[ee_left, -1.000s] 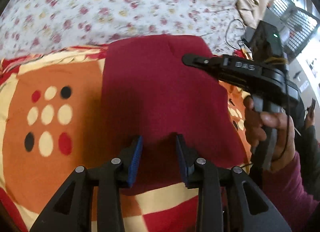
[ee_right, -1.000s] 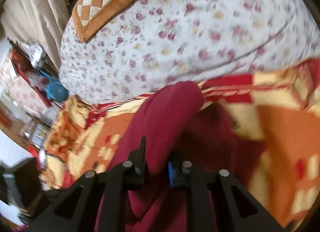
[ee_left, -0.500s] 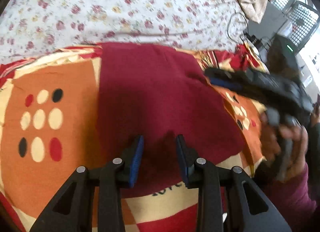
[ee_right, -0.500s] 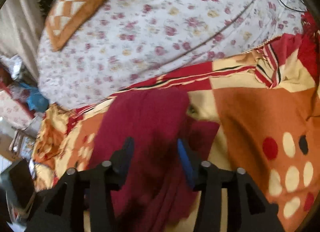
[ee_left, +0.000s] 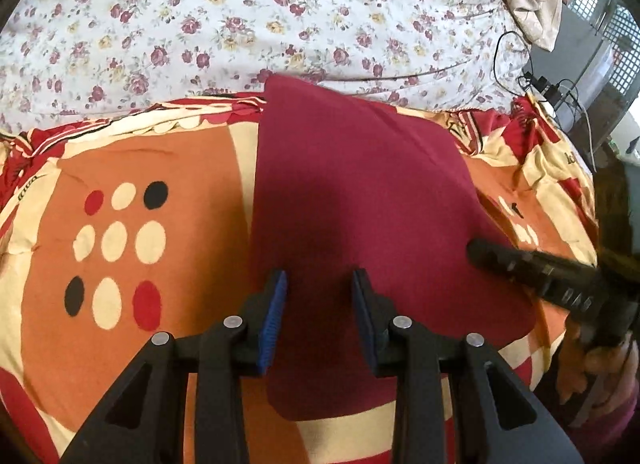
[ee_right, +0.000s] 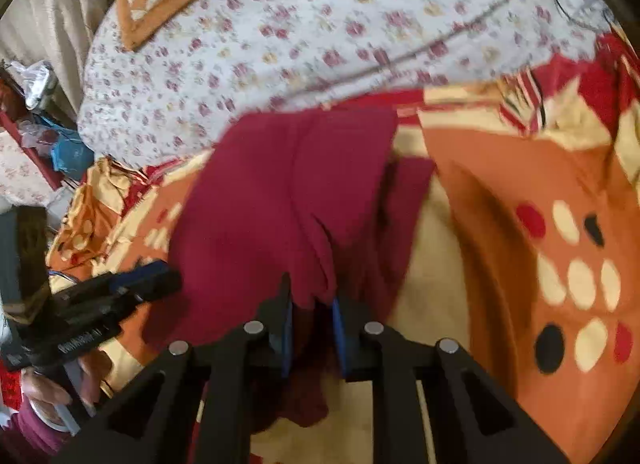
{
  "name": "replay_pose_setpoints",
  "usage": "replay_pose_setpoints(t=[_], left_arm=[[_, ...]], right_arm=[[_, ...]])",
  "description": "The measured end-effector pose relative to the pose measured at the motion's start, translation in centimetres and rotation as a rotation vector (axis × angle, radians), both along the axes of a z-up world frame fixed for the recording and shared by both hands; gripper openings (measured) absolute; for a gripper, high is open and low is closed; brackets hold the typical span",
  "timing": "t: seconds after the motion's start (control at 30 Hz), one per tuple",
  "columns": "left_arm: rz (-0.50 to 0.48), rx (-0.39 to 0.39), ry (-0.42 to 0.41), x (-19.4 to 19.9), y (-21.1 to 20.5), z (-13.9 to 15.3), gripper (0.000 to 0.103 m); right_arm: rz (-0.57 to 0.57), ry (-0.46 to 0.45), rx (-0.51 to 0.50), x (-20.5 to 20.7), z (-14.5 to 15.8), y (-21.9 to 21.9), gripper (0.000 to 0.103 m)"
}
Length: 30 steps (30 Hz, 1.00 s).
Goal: Fold small clothes
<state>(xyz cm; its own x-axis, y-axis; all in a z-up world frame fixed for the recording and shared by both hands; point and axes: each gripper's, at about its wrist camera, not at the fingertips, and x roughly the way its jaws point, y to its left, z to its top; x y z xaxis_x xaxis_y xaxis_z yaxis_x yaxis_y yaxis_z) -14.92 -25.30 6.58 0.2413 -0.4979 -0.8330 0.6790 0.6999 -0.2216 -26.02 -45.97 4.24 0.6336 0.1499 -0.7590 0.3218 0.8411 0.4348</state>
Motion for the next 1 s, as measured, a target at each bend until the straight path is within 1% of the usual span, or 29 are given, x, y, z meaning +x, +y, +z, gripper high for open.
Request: replay_pose_setpoints(t=[0.07, 0.2, 0.3, 0.33, 0.37, 0.43, 0.5, 0.53, 0.57, 0.6, 0.67, 0.73, 0.77, 0.87, 0.93, 1.0], left_arm=[[0.001, 0.004, -0.007, 0.1, -0.2, -0.1, 0.022], [0.001, 0.005, -0.012, 0.2, -0.2, 0.0, 0.022], [0.01, 0.009, -0.019, 0.4, -0.3, -0.1, 0.022], [0.011, 0.009, -0.015, 0.4, -0.4, -0.1, 0.022], [0.012, 0.009, -0.015, 0.4, -0.4, -0.1, 0.023], [0.011, 0.011, -0.017, 0.4, -0.5, -0.1, 0.023], [0.009, 0.015, -0.02, 0.4, -0.5, -0.1, 0.023], [0.009, 0.015, -0.021, 0.5, -0.6, -0.1, 0.023], [0.008, 0.014, -0.02, 0.5, -0.5, -0.1, 0.023], [0.006, 0.012, -0.017, 0.5, -0.6, 0.0, 0.023], [0.001, 0.006, -0.011, 0.5, -0.6, 0.2, 0.023], [-0.004, -0.004, -0.009, 0.5, -0.5, 0.3, 0.023], [-0.006, -0.014, -0.008, 0.5, -0.5, 0.4, 0.023], [-0.001, -0.032, -0.001, 0.8, -0.5, 0.2, 0.026], [0.003, -0.045, 0.024, 1.2, -0.4, 0.1, 0.026], [0.007, -0.082, 0.066, 1.9, -0.2, 0.2, 0.032]], right_arm=[[0.001, 0.001, -0.023, -0.1, -0.5, 0.5, 0.016], [0.003, -0.005, -0.026, -0.2, 1.0, 0.4, 0.017], [-0.052, -0.048, 0.0, -0.4, 2.5, -0.1, 0.028], [-0.071, -0.063, 0.005, -0.2, 2.8, -0.5, 0.038], [-0.085, -0.062, 0.006, 0.1, 2.9, -0.7, 0.055], [-0.118, -0.032, 0.016, 1.2, 2.3, -1.5, 0.069], [-0.132, -0.002, 0.05, 2.5, 1.1, -2.2, 0.069], [-0.135, 0.01, 0.075, 3.0, 0.3, -2.6, 0.064], [-0.12, -0.003, 0.088, 3.3, 0.0, -2.6, 0.045], [-0.111, -0.015, 0.08, 3.2, 0.0, -2.5, 0.036], [-0.102, -0.052, 0.007, 2.4, 0.7, -1.7, 0.021], [-0.098, -0.06, -0.03, 1.6, 1.0, -1.2, 0.018], [-0.101, -0.058, -0.037, 1.1, 0.7, -1.2, 0.017], [-0.123, -0.046, 0.021, 0.6, -1.0, -1.9, 0.017], [-0.125, -0.053, 0.034, 0.6, -0.8, -2.0, 0.017], [-0.111, -0.052, 0.025, 0.8, -0.4, -1.9, 0.017]])
